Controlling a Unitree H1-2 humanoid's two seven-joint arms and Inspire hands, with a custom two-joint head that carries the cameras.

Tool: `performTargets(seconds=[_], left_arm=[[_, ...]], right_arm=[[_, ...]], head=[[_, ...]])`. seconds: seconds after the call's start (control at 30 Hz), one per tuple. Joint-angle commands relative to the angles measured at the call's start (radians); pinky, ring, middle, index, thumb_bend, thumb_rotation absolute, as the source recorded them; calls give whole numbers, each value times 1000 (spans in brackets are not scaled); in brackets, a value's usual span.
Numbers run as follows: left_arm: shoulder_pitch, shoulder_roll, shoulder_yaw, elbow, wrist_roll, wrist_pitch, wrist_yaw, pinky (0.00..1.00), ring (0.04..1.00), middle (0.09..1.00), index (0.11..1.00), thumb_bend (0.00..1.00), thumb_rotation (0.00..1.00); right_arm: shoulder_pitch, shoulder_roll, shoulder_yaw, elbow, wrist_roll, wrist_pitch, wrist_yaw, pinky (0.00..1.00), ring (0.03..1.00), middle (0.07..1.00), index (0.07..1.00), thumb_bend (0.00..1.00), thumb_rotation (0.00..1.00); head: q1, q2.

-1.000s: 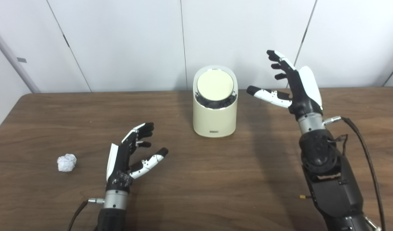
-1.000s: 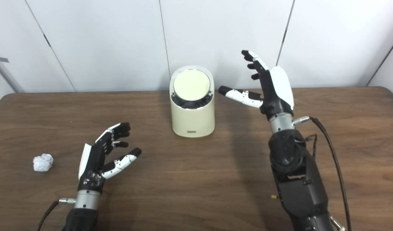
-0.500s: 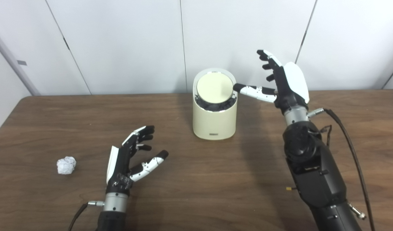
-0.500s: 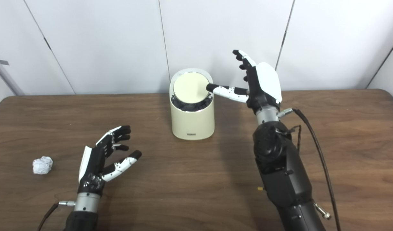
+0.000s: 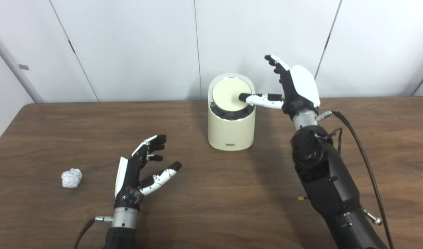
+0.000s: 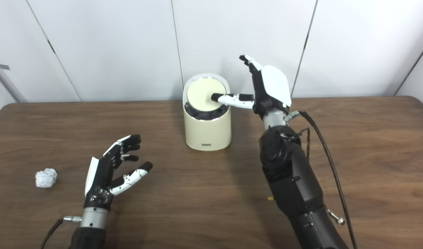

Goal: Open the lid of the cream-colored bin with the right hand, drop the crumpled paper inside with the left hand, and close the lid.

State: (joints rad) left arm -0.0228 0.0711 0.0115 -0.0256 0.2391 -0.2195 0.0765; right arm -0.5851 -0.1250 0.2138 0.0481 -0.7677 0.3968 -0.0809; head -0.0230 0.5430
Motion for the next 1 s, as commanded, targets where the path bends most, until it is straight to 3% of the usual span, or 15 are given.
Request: performTargets(seconds=[0.0, 0.5, 0.97], left_arm=[[-18, -2, -5, 9, 10, -42, 18, 639, 762, 786, 784, 768, 363], [-15, -14, -17, -10, 27, -28, 25, 628, 757, 784, 780, 776, 369], [-6, -20, -12, -28, 18, -25, 20, 633, 755, 782, 778, 785, 367]], right_arm=[[-52, 9, 7, -13, -22, 3, -14, 751, 826, 861, 869, 1000, 559], [-74, 24, 48, 35, -37, 13, -12, 687, 818, 852, 867, 1000, 565], [-75, 13, 76, 77, -68, 15, -29, 687, 807, 840, 855, 998, 449]], head=[[1, 1], [15, 7], [16, 19]])
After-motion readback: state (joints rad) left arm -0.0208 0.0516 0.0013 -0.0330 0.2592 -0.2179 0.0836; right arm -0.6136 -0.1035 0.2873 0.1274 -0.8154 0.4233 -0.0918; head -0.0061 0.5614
